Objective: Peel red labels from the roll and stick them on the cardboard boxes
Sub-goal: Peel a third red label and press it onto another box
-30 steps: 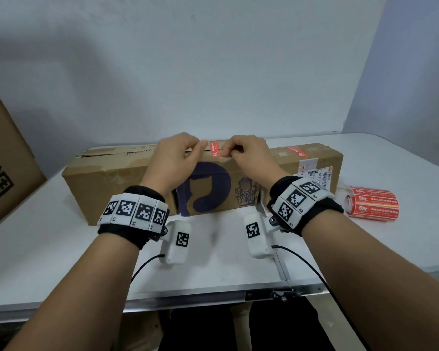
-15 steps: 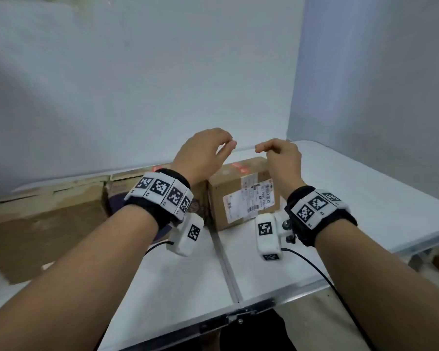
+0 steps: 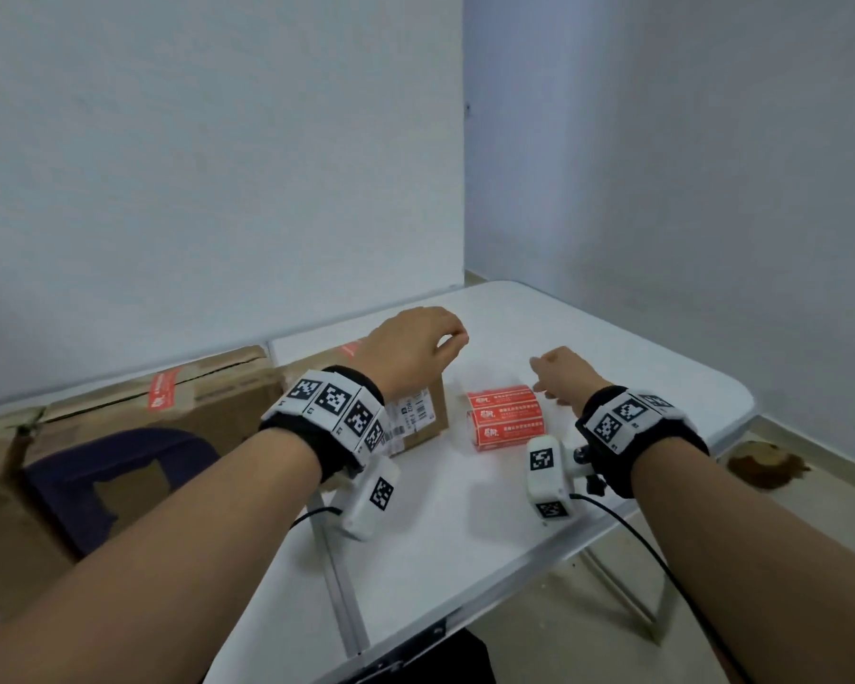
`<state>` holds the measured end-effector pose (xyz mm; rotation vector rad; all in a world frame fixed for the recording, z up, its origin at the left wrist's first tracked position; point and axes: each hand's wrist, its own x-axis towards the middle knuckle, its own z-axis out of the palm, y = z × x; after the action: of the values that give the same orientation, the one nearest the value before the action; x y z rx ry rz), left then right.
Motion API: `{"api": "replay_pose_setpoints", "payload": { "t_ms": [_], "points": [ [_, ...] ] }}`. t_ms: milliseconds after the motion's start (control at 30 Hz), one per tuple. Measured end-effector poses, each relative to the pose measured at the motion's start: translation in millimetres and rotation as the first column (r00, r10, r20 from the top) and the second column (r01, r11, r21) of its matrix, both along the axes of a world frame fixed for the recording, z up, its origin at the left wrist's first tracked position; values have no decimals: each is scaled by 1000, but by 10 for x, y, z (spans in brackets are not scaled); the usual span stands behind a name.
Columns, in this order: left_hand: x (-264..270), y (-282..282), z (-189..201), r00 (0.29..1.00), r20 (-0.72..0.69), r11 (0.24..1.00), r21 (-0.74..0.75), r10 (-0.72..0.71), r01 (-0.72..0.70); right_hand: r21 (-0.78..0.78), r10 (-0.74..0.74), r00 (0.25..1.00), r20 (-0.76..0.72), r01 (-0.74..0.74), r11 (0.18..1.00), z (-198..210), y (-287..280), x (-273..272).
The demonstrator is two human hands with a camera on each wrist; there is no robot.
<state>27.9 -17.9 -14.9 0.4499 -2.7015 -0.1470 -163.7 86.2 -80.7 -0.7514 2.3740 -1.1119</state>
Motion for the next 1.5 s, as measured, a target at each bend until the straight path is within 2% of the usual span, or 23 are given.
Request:
{"api": "replay_pose_setpoints", "payload": {
  "t_ms": [67, 200, 367, 567, 667, 833, 967, 1133, 1233, 1500],
  "points": [
    [-49, 14, -49, 1000, 7, 1000, -2, -16, 16, -19, 54, 996, 68, -53, 998, -18, -13, 0],
    [-139, 63, -118, 999, 27, 1000, -4, -17, 17, -225, 63, 978, 198, -17, 974, -65, -30, 14],
    [-283, 130, -154, 997, 75, 994, -106, 10, -2, -352, 90, 972, 218, -8, 936, -26, -8, 42],
    [-446, 258, -192, 995, 84, 980, -193, 53, -36, -427, 74, 963, 258, 45, 903, 120, 45, 128],
    [-512, 328, -237, 995, 89, 988, -150, 51, -37, -458, 65, 962, 265, 67, 886, 134, 77, 159],
    [-593, 376, -298, 998, 2, 996, -59, 62, -62, -542, 64, 937, 344, 143, 828, 140, 164, 204],
    [-627, 386, -331, 996, -64, 998, -29, 59, -61, -562, 49, 935, 351, 169, 810, 149, 192, 216],
    [-639, 388, -354, 993, -119, 996, -83, 12, -22, -564, 31, 932, 361, 192, 803, 154, 180, 212],
    [-631, 395, -359, 992, -129, 994, -108, -3, -11, -564, 17, 931, 365, 207, 800, 174, 189, 236],
    [-640, 397, -369, 986, -164, 998, -60, 8, -18, -578, -10, 945, 328, 208, 789, 173, 197, 285]
  ]
}}
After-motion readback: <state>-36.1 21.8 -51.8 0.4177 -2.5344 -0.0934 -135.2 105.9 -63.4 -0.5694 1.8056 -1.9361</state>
